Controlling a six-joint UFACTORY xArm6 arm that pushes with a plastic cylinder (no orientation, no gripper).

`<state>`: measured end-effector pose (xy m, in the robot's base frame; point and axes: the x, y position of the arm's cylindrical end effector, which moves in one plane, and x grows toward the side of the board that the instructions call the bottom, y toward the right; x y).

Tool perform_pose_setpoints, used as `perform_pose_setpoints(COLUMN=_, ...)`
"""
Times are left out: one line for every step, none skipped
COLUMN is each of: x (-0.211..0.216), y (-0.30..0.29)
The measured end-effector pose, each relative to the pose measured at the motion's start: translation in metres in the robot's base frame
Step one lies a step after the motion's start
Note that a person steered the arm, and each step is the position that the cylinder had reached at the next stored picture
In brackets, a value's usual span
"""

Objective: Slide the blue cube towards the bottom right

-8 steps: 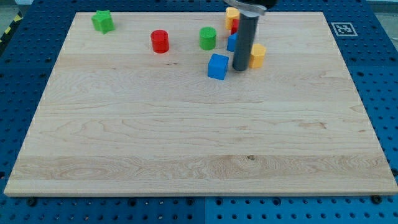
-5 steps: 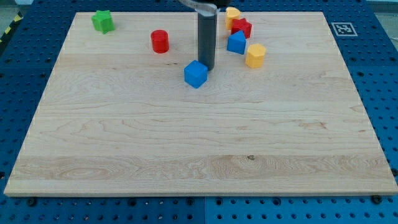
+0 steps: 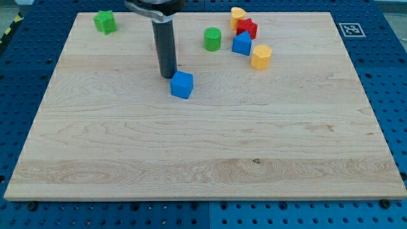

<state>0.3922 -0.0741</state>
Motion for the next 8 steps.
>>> perform_pose_setpoints(x=0.030, y=0.066)
perform_pose_setpoints(x=0.039, y=0.152)
perform_pose_setpoints(x=0.008, y=0.138)
perform_pose_setpoints(x=0.004, y=0.076)
perform_pose_setpoints(x=0.022, y=0.026)
perform_pose_setpoints(x=0.057, y=0.066)
perform_pose_setpoints(x=0.079, y=0.162)
perform_pose_setpoints(x=0.085, y=0.207)
